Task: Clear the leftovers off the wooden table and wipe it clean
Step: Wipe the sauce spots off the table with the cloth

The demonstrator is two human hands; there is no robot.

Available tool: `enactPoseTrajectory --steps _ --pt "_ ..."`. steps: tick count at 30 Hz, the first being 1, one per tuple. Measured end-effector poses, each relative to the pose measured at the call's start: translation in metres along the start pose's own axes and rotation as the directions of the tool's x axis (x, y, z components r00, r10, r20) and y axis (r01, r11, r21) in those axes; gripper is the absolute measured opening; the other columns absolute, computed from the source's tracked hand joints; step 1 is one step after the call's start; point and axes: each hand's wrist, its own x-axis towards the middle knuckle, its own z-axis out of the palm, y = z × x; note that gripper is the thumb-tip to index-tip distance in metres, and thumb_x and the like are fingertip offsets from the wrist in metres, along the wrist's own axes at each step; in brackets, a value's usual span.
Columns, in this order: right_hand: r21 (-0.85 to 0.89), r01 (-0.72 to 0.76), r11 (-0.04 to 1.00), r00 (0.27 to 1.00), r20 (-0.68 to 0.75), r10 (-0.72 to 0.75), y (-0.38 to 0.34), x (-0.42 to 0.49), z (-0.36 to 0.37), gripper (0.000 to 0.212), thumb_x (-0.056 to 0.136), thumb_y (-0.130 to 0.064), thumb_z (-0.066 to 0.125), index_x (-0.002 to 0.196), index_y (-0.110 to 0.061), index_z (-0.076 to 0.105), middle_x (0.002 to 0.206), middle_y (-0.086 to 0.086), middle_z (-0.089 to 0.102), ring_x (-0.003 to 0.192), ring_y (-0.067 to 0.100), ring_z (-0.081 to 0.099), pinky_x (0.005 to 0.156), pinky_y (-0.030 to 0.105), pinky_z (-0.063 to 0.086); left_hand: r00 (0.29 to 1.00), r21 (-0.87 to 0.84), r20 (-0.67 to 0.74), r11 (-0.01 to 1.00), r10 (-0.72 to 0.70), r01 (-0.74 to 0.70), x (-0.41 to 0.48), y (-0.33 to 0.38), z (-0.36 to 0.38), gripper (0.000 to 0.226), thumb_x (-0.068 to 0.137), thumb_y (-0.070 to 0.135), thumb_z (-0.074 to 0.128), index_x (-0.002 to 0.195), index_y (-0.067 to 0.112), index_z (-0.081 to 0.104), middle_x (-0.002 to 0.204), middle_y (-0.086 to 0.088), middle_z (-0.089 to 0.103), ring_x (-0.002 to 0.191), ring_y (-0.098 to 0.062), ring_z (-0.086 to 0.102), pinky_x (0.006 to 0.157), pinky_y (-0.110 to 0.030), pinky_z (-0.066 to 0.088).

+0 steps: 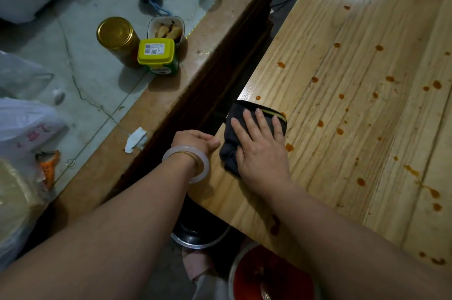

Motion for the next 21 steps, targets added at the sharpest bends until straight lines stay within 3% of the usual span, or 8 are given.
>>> enactPoseTrajectory --steps 3,7,14,21 --pt "0.014 0.003 1.000 1.000 -0.012 -0.003 -0.011 -0.015 0.004 0.062 0.091 -0.034 0.037 0.152 -0.023 0.032 0.161 0.008 0.025 0.151 0.029 0.010 0.120 0.053 0.001 1.000 -0.002 -0.001 1.000 0.004 -0.004 -0.001 -0.001 0.000 0.015 0.073 0.018 0.080 0.086 0.015 0.073 0.089 -0.004 0.069 0.078 -0.014 0.060 0.075 -0.029 0.045" --pt "0.033 0.070 0.997 0.997 -0.019 -0.069 -0.022 -0.050 0.011 0.067 0.086 -0.032 0.031 0.151 -0.016 0.036 0.159 0.011 0.027 0.151 0.030 0.013 0.120 0.054 0.005 1.000 0.007 -0.003 1.000 0.009 -0.009 0.000 -0.003 0.000 0.009 0.077 0.017 0.076 0.083 0.017 0.070 0.084 -0.001 0.067 0.072 -0.009 0.057 0.073 -0.028 0.043" --pt "-0.048 0.202 0.978 0.979 -0.015 -0.203 0.009 -0.054 0.013 0.066 0.086 -0.036 0.034 0.148 -0.015 0.039 0.159 0.010 0.029 0.150 0.029 0.017 0.120 0.053 0.006 1.000 -0.002 -0.004 1.000 0.031 -0.031 0.001 0.000 0.004 0.006 0.081 0.016 0.073 0.086 0.017 0.069 0.077 0.005 0.061 0.069 -0.005 0.052 0.066 -0.023 0.040" --pt "-0.015 0.101 0.995 0.992 -0.076 -0.101 0.055 -0.009 -0.004 0.062 0.085 -0.034 0.034 0.144 -0.020 0.049 0.154 0.006 0.039 0.148 0.026 0.025 0.119 0.051 0.011 0.998 0.032 -0.040 0.998 0.047 -0.046 0.002 -0.004 0.006 0.007 0.080 0.018 0.074 0.084 0.021 0.069 0.079 0.007 0.060 0.069 -0.003 0.049 0.074 -0.027 0.040"
